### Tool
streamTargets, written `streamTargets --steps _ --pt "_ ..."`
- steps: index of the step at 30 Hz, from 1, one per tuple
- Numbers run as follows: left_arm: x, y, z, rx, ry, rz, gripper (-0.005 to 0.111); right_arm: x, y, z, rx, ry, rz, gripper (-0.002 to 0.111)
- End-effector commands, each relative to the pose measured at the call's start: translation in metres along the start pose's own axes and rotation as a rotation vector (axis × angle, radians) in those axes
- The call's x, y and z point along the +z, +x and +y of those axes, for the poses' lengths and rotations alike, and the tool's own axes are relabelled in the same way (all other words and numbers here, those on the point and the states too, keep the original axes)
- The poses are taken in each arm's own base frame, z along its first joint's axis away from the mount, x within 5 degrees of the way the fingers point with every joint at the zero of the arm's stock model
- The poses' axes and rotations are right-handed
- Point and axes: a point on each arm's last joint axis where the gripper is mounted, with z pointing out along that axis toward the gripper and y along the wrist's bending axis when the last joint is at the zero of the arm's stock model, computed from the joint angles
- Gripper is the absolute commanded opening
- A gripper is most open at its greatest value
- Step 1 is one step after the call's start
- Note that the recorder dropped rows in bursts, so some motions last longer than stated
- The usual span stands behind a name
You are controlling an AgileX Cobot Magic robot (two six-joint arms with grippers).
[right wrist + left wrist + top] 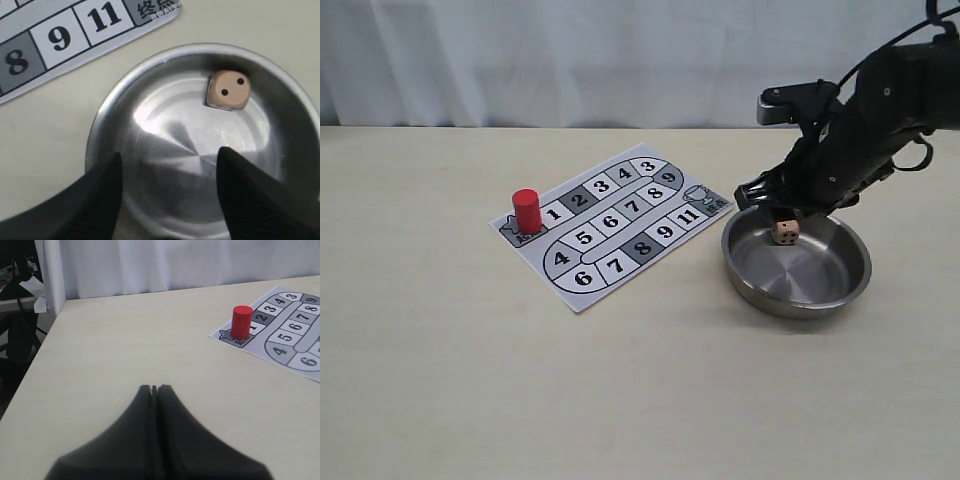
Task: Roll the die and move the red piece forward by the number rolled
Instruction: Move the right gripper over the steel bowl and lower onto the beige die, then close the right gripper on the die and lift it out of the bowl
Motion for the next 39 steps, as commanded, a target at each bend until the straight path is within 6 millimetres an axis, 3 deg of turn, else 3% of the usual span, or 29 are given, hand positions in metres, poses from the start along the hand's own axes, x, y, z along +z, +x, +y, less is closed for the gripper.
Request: streamTargets --steps 1,11,18,39 --pt "0.000 0.000 0.000 -0.010 0.001 -0.010 0.000 0.024 -0.008 -0.001 0.044 0.008 -0.073 0.054" --pt "0.000 0.000 0.000 -0.010 0.001 -0.010 0.000 0.049 -0.005 -0.039 0.246 0.032 -0.085 0.054" --pt "0.000 0.000 0.000 -0.010 0.001 -0.010 0.000 0.068 -0.004 -0.039 0.239 0.032 -0.107 0.054" --pt "0.000 0.000 0.000 -0.010 0.001 -0.010 0.000 0.099 0.001 -0.039 0.238 0.030 -0.119 0.054"
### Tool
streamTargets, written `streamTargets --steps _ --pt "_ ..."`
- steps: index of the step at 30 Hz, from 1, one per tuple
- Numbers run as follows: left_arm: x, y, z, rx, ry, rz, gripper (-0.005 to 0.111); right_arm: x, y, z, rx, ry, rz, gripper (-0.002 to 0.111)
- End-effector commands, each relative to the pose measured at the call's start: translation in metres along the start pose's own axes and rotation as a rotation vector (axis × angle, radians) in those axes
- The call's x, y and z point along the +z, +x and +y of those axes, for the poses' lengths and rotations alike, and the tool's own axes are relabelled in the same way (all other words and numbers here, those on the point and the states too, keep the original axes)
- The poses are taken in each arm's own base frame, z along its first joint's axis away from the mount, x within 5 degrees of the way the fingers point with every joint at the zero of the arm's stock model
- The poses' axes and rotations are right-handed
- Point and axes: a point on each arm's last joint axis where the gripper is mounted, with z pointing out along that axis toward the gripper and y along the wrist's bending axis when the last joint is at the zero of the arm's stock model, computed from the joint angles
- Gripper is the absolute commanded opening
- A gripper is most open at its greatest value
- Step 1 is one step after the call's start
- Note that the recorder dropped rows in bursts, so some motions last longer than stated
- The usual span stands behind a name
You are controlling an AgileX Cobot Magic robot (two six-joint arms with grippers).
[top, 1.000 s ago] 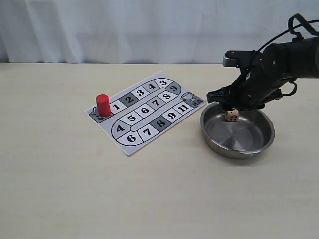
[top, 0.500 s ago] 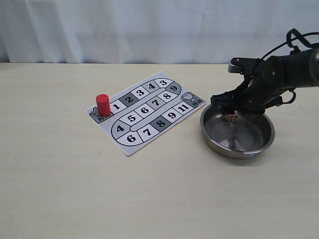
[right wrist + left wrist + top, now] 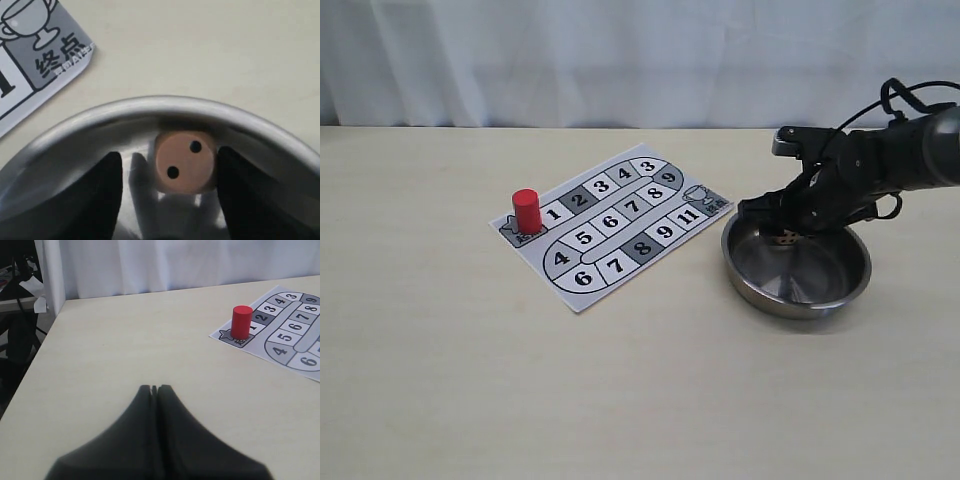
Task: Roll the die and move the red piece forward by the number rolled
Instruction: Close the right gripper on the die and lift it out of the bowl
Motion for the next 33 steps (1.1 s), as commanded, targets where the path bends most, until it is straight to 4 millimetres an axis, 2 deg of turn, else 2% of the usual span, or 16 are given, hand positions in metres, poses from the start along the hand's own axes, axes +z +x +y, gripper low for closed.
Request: streamTargets --steps 1,10,20,23,24,28,33 --pt "0.000 0.000 0.000 -0.010 0.001 -0.010 0.000 0.005 -0.001 -0.001 0.007 0.000 -0.008 0.054" --pt "0.000 0.000 0.000 -0.010 0.001 -0.010 0.000 0.006 -0.001 -0.001 0.007 -0.001 -0.018 0.052" --pt "0.000 0.000 0.000 -0.010 0.001 -0.010 0.000 0.006 0.000 -0.002 0.007 0.001 -0.004 0.018" --pt "0.000 0.000 0.000 -0.010 0.001 -0.010 0.000 0.005 0.002 -0.002 0.007 0.004 0.016 0.004" --pt "0.000 0.000 0.000 -0.010 0.001 -0.010 0.000 0.004 0.002 -0.002 0.007 0.004 0.018 0.004" --pt "0.000 0.000 0.000 -0.010 0.001 -0.010 0.000 -0.008 -0.005 -0.001 0.000 0.001 -0.010 0.004" --pt "0.000 0.000 0.000 -0.010 0.001 -0.010 0.000 -0.037 -0.015 0.000 -0.007 0.000 -0.022 0.004"
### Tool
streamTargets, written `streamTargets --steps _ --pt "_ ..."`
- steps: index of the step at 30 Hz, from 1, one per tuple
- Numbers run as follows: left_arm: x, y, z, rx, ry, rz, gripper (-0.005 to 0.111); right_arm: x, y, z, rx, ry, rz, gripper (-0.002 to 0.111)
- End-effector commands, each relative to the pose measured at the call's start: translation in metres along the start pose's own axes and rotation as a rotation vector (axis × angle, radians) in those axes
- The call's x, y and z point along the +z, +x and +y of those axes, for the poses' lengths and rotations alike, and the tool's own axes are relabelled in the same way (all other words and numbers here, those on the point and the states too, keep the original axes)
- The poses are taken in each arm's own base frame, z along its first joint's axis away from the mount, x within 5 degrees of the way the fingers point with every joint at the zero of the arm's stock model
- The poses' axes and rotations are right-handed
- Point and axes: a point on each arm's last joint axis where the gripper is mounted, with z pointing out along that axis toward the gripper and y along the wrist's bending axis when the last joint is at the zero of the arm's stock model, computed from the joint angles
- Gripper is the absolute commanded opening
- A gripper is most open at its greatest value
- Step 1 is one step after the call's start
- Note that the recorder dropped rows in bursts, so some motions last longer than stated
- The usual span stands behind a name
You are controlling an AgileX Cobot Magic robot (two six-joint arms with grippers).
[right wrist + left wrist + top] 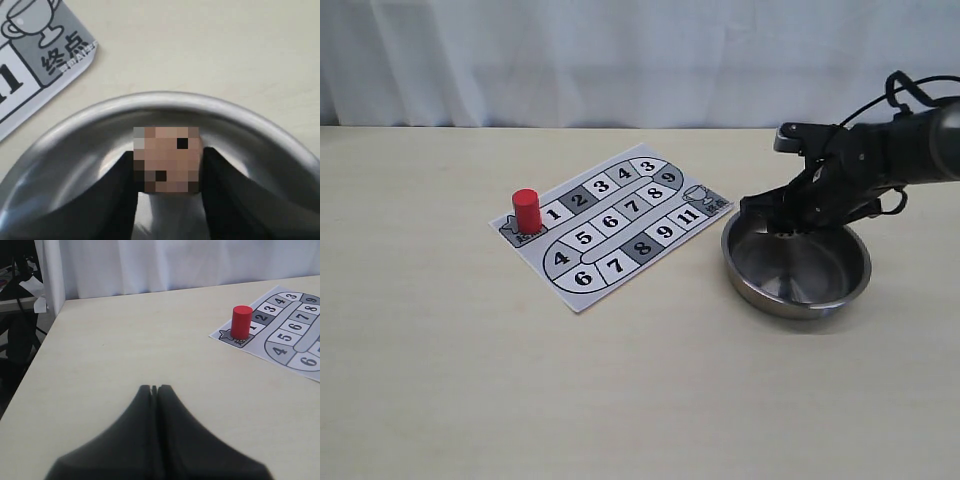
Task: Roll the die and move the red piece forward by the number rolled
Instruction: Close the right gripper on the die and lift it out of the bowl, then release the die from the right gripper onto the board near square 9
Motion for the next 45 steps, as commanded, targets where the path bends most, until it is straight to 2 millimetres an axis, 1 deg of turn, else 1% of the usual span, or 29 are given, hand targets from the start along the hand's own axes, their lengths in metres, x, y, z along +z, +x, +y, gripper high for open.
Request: streamTargets --steps 1,4,6,7,9,11,14,17,21,23,25,28,30,33,34,35,36,37,39,41,43,45 --pt "0.000 0.000 0.000 -0.010 0.001 -0.010 0.000 -0.031 -0.013 0.000 -0.016 -0.003 -0.039 0.004" --pt "0.000 0.000 0.000 -0.010 0.001 -0.010 0.000 -0.048 -0.020 0.000 -0.042 -0.006 -0.078 0.004" --pt "0.000 0.000 0.000 -0.010 0.001 -0.010 0.000 -0.055 -0.024 0.000 -0.083 0.000 -0.107 0.004" --pt "0.000 0.000 0.000 -0.010 0.001 -0.010 0.000 -0.058 -0.027 -0.001 -0.125 0.013 -0.133 0.004" --pt "0.000 0.000 0.000 -0.010 0.001 -0.010 0.000 -0.060 -0.030 -0.009 -0.189 0.052 -0.156 0.004" --pt "0.000 0.000 0.000 -0.010 0.001 -0.010 0.000 -0.061 -0.035 -0.022 -0.181 0.078 -0.187 0.004" --pt "0.000 0.000 0.000 -0.010 0.001 -0.010 0.000 -0.063 -0.040 -0.053 -0.064 0.110 -0.233 0.004" --pt "0.000 0.000 0.000 -0.010 0.001 -0.010 0.000 -0.066 -0.042 -0.079 -0.012 0.144 -0.252 0.004" --pt "0.000 0.000 0.000 -0.010 0.001 -0.010 0.000 -0.056 -0.038 -0.110 0.047 0.192 -0.188 0.004" --pt "0.000 0.000 0.000 -0.010 0.001 -0.010 0.000 -0.048 -0.037 -0.119 0.066 0.209 -0.135 0.004" --pt "0.000 0.000 0.000 -0.010 0.001 -0.010 0.000 -0.040 -0.038 -0.124 0.076 0.217 -0.098 0.004" --pt "0.000 0.000 0.000 -0.010 0.001 -0.010 0.000 -0.032 -0.042 -0.125 0.051 0.205 -0.063 0.004" --pt "0.000 0.000 0.000 -0.010 0.001 -0.010 0.000 -0.027 -0.044 -0.121 0.061 0.152 -0.048 0.004" --pt "0.000 0.000 0.000 -0.010 0.001 -0.010 0.000 -0.021 -0.047 -0.109 0.042 0.014 -0.053 0.005" --pt "0.000 0.000 0.000 -0.010 0.001 -0.010 0.000 -0.020 -0.048 -0.105 0.031 -0.039 -0.058 0.007" --pt "0.000 0.000 0.000 -0.010 0.001 -0.010 0.000 -0.020 -0.049 -0.099 0.020 -0.102 -0.071 0.012" --pt "0.000 0.000 0.000 -0.010 0.001 -0.010 0.000 -0.020 -0.051 -0.096 -0.003 -0.140 -0.089 0.020" --pt "0.000 0.000 0.000 -0.010 0.001 -0.010 0.000 -0.020 -0.053 -0.092 0.007 -0.178 -0.112 0.030" --pt "0.000 0.000 0.000 -0.010 0.001 -0.010 0.000 -0.021 -0.057 -0.088 0.052 -0.228 -0.153 0.059" --pt "0.000 0.000 0.000 -0.010 0.001 -0.010 0.000 -0.021 -0.060 -0.089 0.085 -0.220 -0.180 0.084" --pt "0.000 0.000 0.000 -0.010 0.001 -0.010 0.000 -0.021 -0.061 -0.091 0.101 -0.203 -0.195 0.097" --pt "0.000 0.000 0.000 -0.010 0.001 -0.010 0.000 -0.021 -0.060 -0.092 0.078 -0.193 -0.186 0.097"
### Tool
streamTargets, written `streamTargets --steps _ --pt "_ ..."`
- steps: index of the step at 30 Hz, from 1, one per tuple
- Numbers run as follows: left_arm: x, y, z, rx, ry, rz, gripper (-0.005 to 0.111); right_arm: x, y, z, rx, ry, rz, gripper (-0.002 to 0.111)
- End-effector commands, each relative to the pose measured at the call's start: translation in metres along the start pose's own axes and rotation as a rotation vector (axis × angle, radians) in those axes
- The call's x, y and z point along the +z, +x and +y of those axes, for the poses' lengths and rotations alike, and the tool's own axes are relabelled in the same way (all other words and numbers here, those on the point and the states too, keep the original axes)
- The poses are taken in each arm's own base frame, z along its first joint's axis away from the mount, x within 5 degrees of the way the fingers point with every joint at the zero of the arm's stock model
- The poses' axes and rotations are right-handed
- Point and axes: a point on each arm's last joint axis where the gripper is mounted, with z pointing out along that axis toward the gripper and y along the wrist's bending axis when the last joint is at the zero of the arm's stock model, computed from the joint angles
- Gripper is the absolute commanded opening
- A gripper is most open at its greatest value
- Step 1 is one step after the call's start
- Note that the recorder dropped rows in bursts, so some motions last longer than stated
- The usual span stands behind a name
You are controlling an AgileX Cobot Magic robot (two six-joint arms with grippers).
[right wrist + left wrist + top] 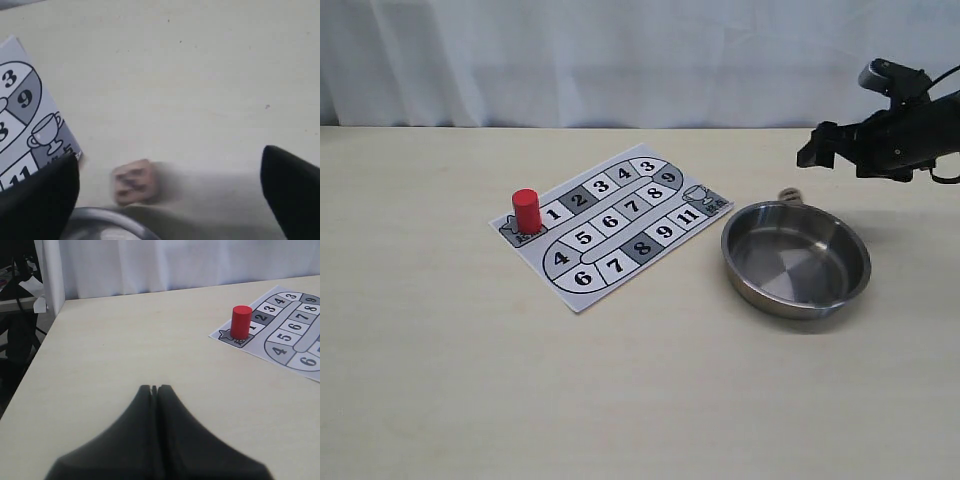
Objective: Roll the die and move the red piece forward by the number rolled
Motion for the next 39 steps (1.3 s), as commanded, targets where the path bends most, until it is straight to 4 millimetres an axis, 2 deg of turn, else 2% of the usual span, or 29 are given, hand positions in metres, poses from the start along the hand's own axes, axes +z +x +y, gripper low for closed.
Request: streamTargets --steps 1,11,13,20,24,25,31,38,39 --pt "0.000 0.000 0.000 -0.010 0.001 -0.010 0.000 -0.003 -0.004 -0.003 -0.027 0.018 -0.022 0.096" --pt "0.000 0.000 0.000 -0.010 0.001 -0.010 0.000 -0.003 -0.006 -0.006 -0.021 0.050 -0.043 0.083" --pt "0.000 0.000 0.000 -0.010 0.001 -0.010 0.000 -0.003 -0.006 -0.006 -0.021 0.050 -0.043 0.078" --pt "0.000 0.000 0.000 -0.010 0.001 -0.010 0.000 -0.006 -0.007 -0.003 -0.028 0.039 -0.039 0.039" --pt "0.000 0.000 0.000 -0.010 0.001 -0.010 0.000 -0.020 -0.012 0.008 -0.050 -0.001 -0.032 0.009" --pt "0.000 0.000 0.000 -0.010 0.001 -0.010 0.000 -0.024 -0.013 0.012 -0.074 -0.018 -0.026 0.004" --pt "0.000 0.000 0.000 -0.010 0.001 -0.010 0.000 -0.035 -0.011 0.055 -0.234 -0.107 0.034 0.004" --pt "0.000 0.000 0.000 -0.010 0.001 -0.010 0.000 -0.023 0.001 0.118 -0.322 -0.195 0.058 0.004" --pt "0.000 0.000 0.000 -0.010 0.001 -0.010 0.000 -0.020 0.006 0.133 -0.329 -0.213 0.080 0.004"
